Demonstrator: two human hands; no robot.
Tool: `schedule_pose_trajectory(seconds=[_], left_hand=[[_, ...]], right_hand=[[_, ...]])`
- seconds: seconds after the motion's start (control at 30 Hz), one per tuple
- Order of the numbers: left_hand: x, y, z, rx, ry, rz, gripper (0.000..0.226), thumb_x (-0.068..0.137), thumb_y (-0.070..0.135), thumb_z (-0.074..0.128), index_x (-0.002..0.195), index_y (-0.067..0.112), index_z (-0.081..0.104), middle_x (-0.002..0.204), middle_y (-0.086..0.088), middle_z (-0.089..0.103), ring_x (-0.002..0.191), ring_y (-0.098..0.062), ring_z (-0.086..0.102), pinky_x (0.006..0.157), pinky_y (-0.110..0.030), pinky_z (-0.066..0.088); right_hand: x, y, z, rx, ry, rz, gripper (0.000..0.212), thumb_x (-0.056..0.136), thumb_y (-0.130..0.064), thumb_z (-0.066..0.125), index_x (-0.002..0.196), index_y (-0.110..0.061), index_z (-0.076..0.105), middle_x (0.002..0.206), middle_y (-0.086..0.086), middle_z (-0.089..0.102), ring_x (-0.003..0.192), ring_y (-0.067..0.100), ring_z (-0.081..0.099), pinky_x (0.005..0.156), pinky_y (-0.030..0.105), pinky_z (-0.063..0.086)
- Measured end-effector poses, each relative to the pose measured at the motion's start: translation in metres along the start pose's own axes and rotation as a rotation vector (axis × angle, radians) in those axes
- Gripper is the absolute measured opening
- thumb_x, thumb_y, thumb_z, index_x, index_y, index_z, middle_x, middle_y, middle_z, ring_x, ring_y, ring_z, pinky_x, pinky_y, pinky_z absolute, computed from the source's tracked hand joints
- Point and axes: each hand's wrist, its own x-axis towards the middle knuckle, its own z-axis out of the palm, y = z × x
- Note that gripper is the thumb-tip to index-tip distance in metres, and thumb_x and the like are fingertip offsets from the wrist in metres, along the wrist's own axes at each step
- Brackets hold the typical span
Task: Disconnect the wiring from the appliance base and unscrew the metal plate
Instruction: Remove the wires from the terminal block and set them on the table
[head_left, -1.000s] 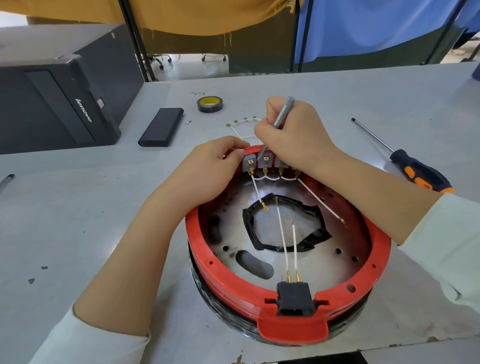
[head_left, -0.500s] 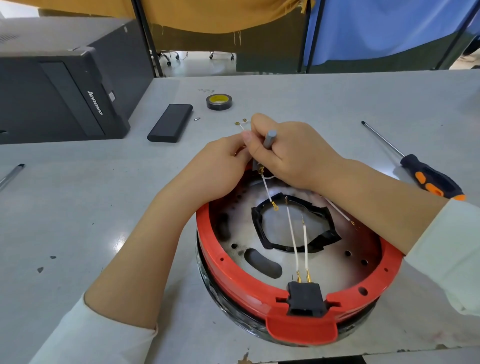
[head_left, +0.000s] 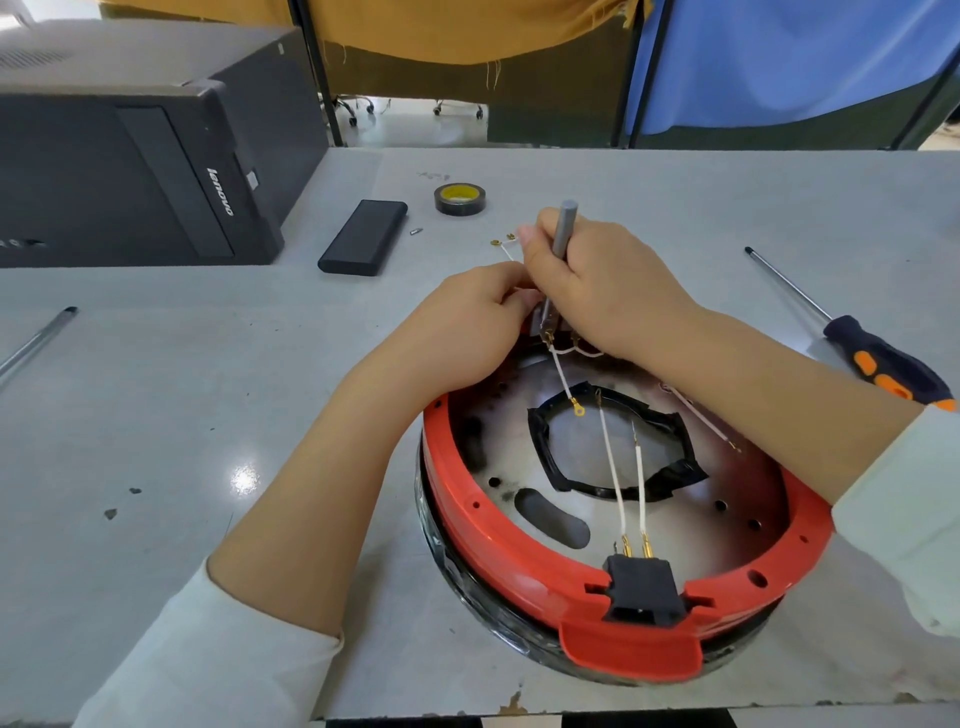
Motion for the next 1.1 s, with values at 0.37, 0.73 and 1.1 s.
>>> schedule_pose_trajectory(seconds=[0.37,0.73,1.1], left_hand=[[0.004,-0.005,0.002,-0.022,0.014,0.002,0.027,0.099,0.025,0.04,0.116,0.027,0.062,0.081,0.019,0.056,0.073,0.001,0.049,0.061,-0.004,0.033],[0.002,-0.003,0.001,0.014,0.006,0.0,0.022,0.099,0.028,0.039,0.093,0.027,0.06,0.082,0.009,0.061,0.069,-0.003,0.05,0.06,-0.013,0.037],[0.001,0.0,0.0,0.001,-0.006,-0.02,0.027,0.099,0.027,0.039,0.117,0.029,0.06,0.108,0.005,0.065,0.097,-0.013,0.056,0.076,-0.024,0.04]], right_hand=[[-0.009,0.002,-0.006,0.172,0.107,-0.141,0.033,0.1,-0.032,0.035,0.068,-0.031,0.024,0.052,-0.006,0.033,0.048,0.014,0.035,0.05,0.029,0.029],[-0.015,-0.002,-0.007,0.041,0.092,-0.217,0.029,0.098,-0.03,0.036,0.072,-0.024,0.027,0.047,-0.01,0.027,0.043,0.011,0.032,0.046,0.019,0.023],[-0.005,-0.001,-0.002,0.021,0.016,-0.037,0.038,0.101,-0.038,0.032,0.066,-0.027,0.025,0.056,-0.005,0.04,0.053,0.01,0.039,0.051,0.029,0.025]])
